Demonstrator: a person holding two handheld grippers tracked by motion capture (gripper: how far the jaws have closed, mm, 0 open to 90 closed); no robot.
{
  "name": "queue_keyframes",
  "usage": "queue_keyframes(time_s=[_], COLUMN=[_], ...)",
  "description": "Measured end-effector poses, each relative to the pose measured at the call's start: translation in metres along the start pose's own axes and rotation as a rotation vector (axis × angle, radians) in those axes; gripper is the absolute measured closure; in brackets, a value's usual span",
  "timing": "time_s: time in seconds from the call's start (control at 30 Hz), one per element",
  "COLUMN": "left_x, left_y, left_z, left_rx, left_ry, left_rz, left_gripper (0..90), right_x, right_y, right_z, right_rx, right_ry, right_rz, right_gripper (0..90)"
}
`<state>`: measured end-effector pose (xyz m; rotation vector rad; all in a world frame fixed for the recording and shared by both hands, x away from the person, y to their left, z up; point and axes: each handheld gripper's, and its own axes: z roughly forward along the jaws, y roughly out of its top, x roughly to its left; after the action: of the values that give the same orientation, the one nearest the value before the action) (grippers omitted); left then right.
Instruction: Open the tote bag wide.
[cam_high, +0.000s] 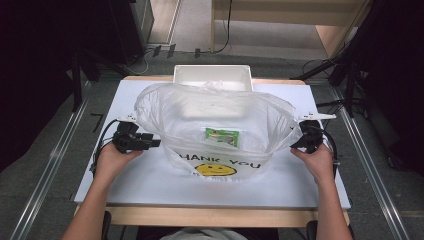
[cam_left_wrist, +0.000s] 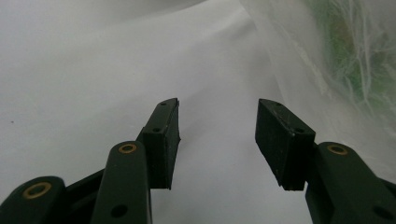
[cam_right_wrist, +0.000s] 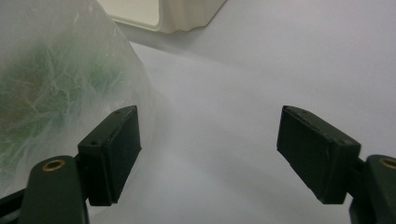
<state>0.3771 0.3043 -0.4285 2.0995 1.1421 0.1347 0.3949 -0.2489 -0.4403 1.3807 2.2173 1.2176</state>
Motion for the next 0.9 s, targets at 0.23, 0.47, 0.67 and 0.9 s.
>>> queue_keyframes(time_s=[0.23, 0.47, 0.67, 0.9], left_x=[0.0010, 0.0027, 0.0026, 0.0033], left_y=[0.0010, 0.0008, 0.0008, 0.0005], left_z=[0.0002, -0.0001, 0.0009, 0.0014], left_rx=[0.008, 0.006, 0.019, 0.010], left_ry=[-0.018, -0.042, -0.045, -0.058], left_rz=[-0.021, -0.051, -0.019, -0.026], left_gripper=[51.9, 51.5, 48.2, 44.2], right_x=[0.0002, 0.0004, 0.0032, 0.0038], right_y=[0.0009, 0.0021, 0.0031, 0.0032], right_z=[-0.0021, -0.0042, -0.0035, -0.0021], right_rx=[0.005, 0.001, 0.012, 0.022], right_ry=[0.001, 0.015, 0.020, 0.023], right_rz=[-0.009, -0.010, -0.018, -0.028], right_gripper=[26.8, 28.6, 29.7, 31.2])
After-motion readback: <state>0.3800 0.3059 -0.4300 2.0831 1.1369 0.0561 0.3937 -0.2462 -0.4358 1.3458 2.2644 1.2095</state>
